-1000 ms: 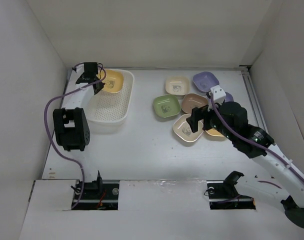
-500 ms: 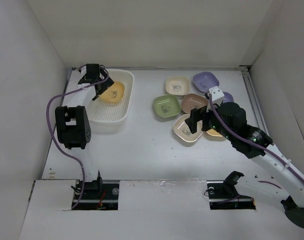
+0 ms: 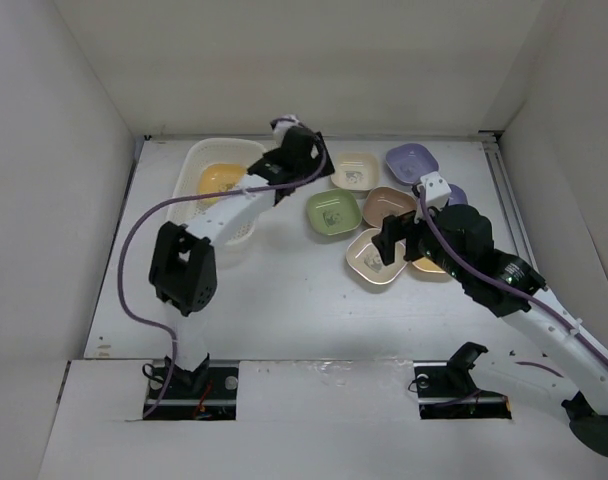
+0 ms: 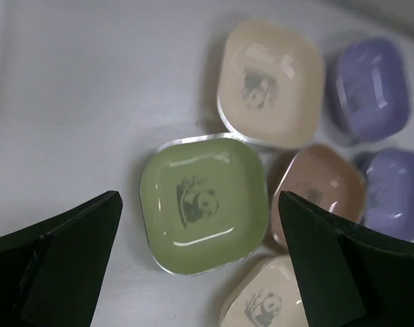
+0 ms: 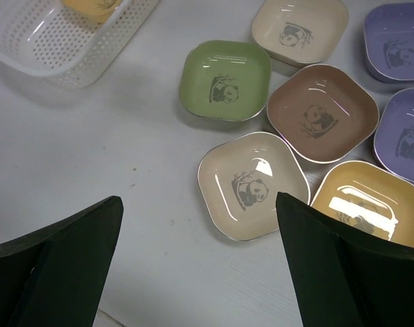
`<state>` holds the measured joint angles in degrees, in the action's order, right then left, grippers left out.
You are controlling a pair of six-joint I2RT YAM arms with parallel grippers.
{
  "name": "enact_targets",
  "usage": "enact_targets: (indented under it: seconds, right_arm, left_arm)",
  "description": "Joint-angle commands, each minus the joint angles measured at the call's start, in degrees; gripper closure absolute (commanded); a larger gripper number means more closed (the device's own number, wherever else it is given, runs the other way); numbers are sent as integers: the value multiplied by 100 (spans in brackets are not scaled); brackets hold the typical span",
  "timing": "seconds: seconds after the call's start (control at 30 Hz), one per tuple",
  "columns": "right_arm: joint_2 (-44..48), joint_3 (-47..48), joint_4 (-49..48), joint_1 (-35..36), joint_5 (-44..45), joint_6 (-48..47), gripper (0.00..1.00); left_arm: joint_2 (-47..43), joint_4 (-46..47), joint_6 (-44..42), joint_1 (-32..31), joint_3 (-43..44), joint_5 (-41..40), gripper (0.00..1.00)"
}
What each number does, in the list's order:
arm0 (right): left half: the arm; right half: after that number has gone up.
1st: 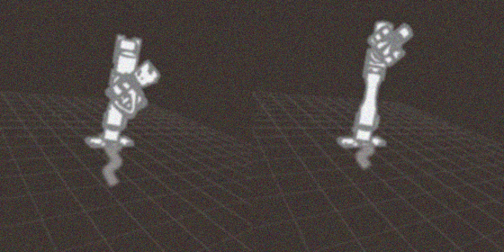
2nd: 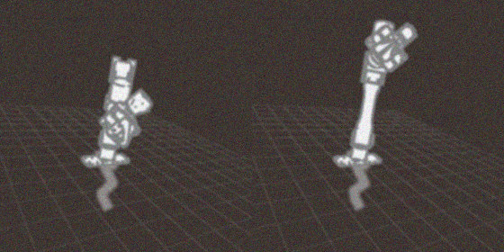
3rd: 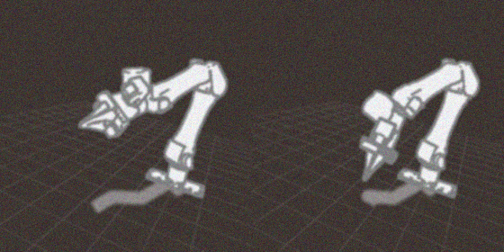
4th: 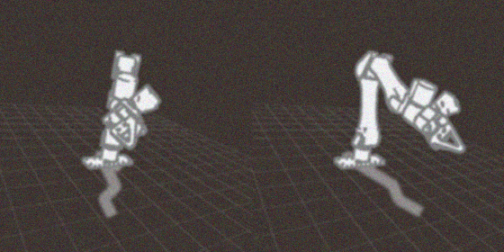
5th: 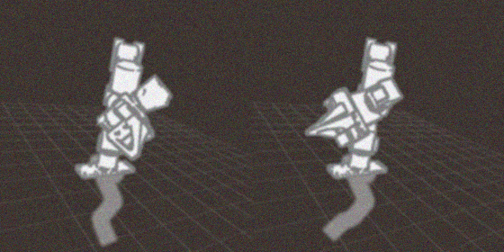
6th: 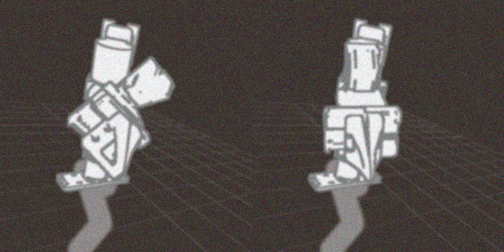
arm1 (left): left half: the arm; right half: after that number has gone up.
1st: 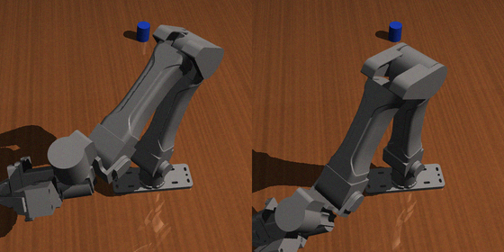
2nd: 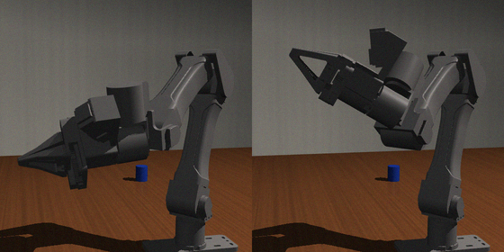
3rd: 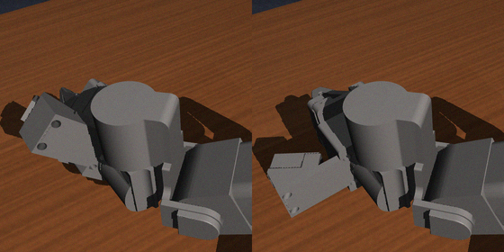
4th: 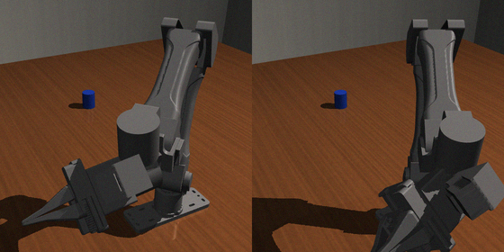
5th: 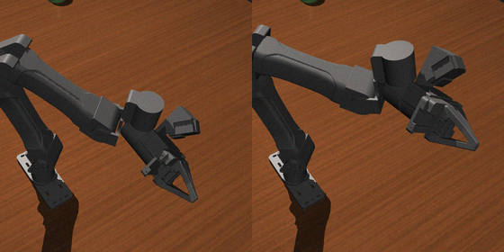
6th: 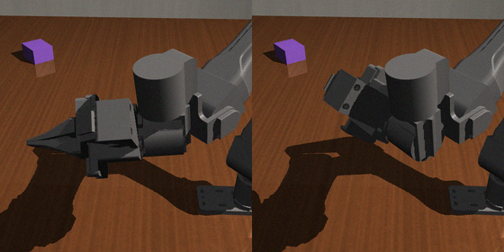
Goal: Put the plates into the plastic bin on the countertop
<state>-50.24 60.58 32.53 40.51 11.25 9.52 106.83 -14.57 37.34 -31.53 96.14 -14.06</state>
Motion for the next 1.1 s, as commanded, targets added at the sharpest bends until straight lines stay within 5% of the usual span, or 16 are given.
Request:
enact_targets:
  seconds: [0.0,0.17,0.37,0.47,0.5,0.53,0.63,0.73,1.0,1.07]
  right_arm:
    - [128,77,-177,18,237,164,0]
    - [321,130,-54,18,238,164,0]
    - [322,130,-54,18,238,164,0]
    - [374,130,-54,18,185,164,0]
    - [374,130,-54,18,185,164,0]
    - [374,130,-54,18,185,164,0]
    - [374,130,-54,18,185,164,0]
    - [427,130,-54,18,185,164,0]
    - [427,130,-106,18,185,164,0]
    - [427,130,-107,18,185,164,0]
  left_arm:
    - [443,-776,562,-273,-200,-614,0]
    - [559,-574,914,-503,-762,-545,0]
    - [821,-135,1100,-503,-1395,-422,13]
    - [1093,-134,1100,-503,-1396,-422,33]
    - [1095,-186,1161,-503,-1344,-422,45]
    - [1156,-187,1161,-503,-1343,-422,69]
    - [1156,-292,1223,-503,-1343,-553,77]
    - [1156,-555,1284,-503,-1116,-781,100]
    - [-319,-1214,924,-503,-545,-1168,100]
    - [-478,-1267,810,-50,-238,-1056,100]
